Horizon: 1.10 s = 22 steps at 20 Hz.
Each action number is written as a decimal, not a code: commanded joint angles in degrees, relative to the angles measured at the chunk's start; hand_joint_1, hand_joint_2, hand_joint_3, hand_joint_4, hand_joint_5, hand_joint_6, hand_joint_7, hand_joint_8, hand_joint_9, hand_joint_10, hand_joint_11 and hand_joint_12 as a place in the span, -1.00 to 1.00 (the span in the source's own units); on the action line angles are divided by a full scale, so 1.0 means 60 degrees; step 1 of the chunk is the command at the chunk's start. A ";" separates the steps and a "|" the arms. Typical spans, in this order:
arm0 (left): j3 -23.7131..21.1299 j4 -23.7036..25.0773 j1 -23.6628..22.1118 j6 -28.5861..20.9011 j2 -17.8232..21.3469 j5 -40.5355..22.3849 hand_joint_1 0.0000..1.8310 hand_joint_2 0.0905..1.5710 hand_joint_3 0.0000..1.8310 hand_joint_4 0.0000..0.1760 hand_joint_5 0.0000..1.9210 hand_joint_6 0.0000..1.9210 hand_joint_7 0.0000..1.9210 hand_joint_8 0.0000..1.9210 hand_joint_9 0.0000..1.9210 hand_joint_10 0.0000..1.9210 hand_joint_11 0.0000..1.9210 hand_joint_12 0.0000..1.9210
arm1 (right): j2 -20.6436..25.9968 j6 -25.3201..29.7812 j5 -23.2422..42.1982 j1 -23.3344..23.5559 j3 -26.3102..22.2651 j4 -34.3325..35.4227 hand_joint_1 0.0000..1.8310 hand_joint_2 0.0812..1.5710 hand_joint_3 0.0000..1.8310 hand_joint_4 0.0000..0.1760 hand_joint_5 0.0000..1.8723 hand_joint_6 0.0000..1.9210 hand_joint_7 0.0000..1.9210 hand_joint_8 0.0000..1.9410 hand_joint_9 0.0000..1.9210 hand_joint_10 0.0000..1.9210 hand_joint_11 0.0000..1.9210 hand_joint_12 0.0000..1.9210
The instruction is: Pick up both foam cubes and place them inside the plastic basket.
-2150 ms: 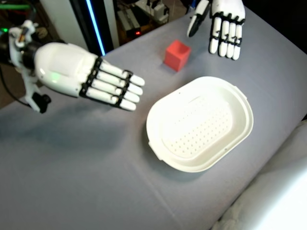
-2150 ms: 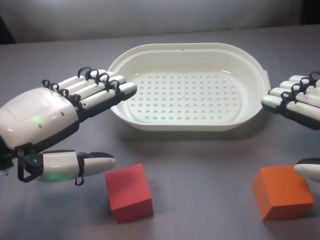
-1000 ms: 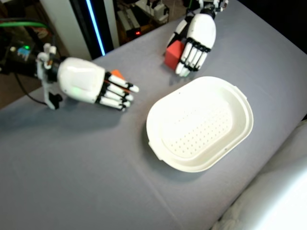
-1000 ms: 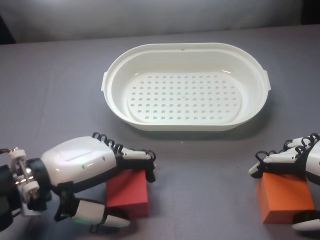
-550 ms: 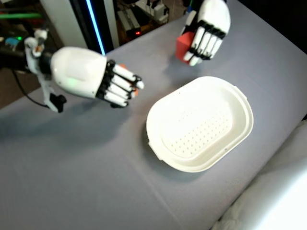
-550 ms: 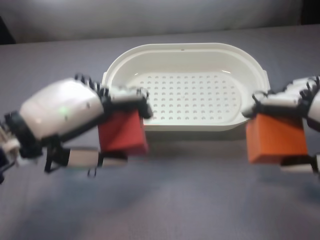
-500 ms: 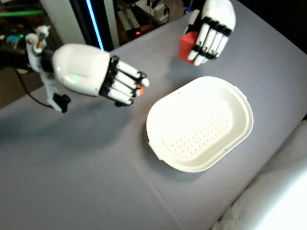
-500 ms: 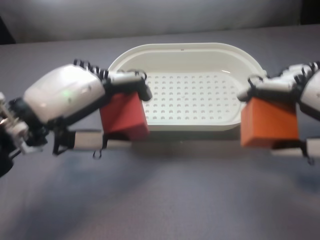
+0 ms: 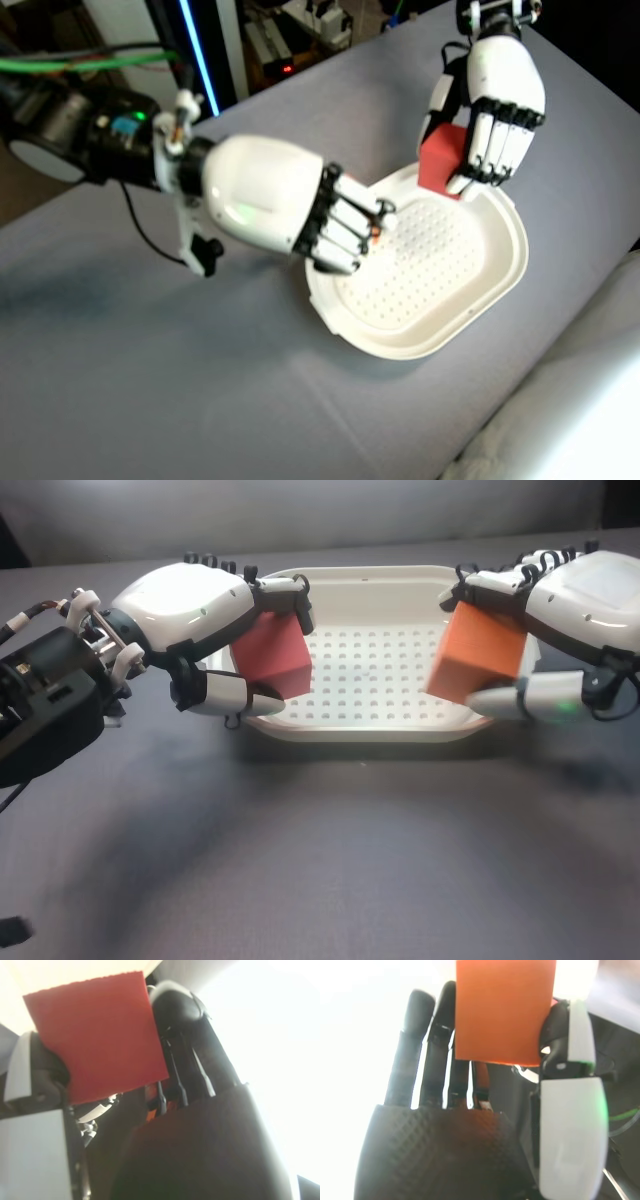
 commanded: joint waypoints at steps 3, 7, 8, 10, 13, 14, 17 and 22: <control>0.0046 -0.0166 -0.0101 -0.0010 -0.0028 -0.0942 -0.46 0.64 -1.00 -0.90 -0.96 -0.70 -0.86 -0.79 -0.99 -0.55 -0.99 0.44 | -0.0014 -0.0398 0.0884 0.0171 0.0037 0.0317 -1.00 0.46 -1.00 0.19 -1.00 -1.00 -1.00 -0.99 -1.00 -0.55 -1.00 0.41; -0.0078 -0.0452 0.0116 0.0222 0.0118 -0.1130 -0.62 0.46 -1.00 0.28 -1.00 -1.00 -1.00 -1.00 -1.00 -1.00 -1.00 -0.98 | -0.0006 -0.0401 0.0915 0.0171 -0.0041 0.0397 -1.00 0.43 -1.00 0.56 -1.00 -1.00 -1.00 -1.00 -1.00 -1.00 -1.00 0.44; -0.0138 -0.0500 0.0174 0.0230 0.0198 -0.1228 -0.59 0.45 -1.00 0.39 -1.00 -1.00 -1.00 -1.00 -1.00 -1.00 -1.00 -1.00 | 0.0000 -0.0401 0.0986 0.0171 -0.0115 0.0404 -1.00 0.43 -1.00 0.64 -1.00 -1.00 -1.00 -1.00 -1.00 -1.00 -1.00 0.30; -0.0256 -0.0614 0.0313 0.0251 0.0368 -0.1459 -0.56 0.43 -1.00 0.48 -1.00 -1.00 -1.00 -1.00 -1.00 -1.00 -1.00 -1.00 | 0.0060 -0.0402 0.1225 0.0170 -0.0315 0.0430 -0.99 0.43 -1.00 0.70 -1.00 -1.00 -1.00 -1.00 -1.00 -1.00 -1.00 -0.30; -0.0329 -0.0687 0.0484 0.0252 0.0498 -0.1615 -0.54 0.42 -1.00 0.53 -1.00 -1.00 -1.00 -1.00 -1.00 -1.00 -1.00 -1.00 | 0.0172 -0.0533 0.1226 0.0166 -0.0385 0.0422 -0.89 0.35 -1.00 0.81 -1.00 -1.00 -1.00 -1.00 -1.00 -1.00 -1.00 -1.00; -0.0320 -0.0722 0.0525 0.0252 0.0496 -0.1612 -0.53 0.42 -1.00 0.46 -1.00 -1.00 -1.00 -1.00 -1.00 -1.00 -1.00 -1.00 | 0.0172 -0.1072 0.0897 0.0167 -0.0350 0.0675 -0.83 0.26 -1.00 0.89 -1.00 -1.00 -1.00 -1.00 -1.00 -1.00 -0.99 -1.00; -0.0298 -0.0757 0.0548 0.0258 0.0453 -0.1632 -0.57 0.43 -1.00 0.51 -1.00 -1.00 -1.00 -1.00 -1.00 -1.00 -1.00 -1.00 | 0.0065 -0.2035 0.0270 0.0169 -0.0077 0.1298 -0.89 0.09 -1.00 0.23 -1.00 -1.00 -1.00 -1.00 -1.00 -1.00 -1.00 -0.82; -0.0501 -0.0831 0.0664 0.0253 0.0628 -0.2043 -0.56 0.46 -0.99 0.36 -1.00 -1.00 -1.00 -1.00 -1.00 -1.00 -1.00 -1.00 | 0.0161 -0.2027 0.0890 0.0169 -0.0531 0.1370 -1.00 0.16 -0.98 0.35 -1.00 -1.00 -1.00 -1.00 -1.00 -1.00 -1.00 -1.00</control>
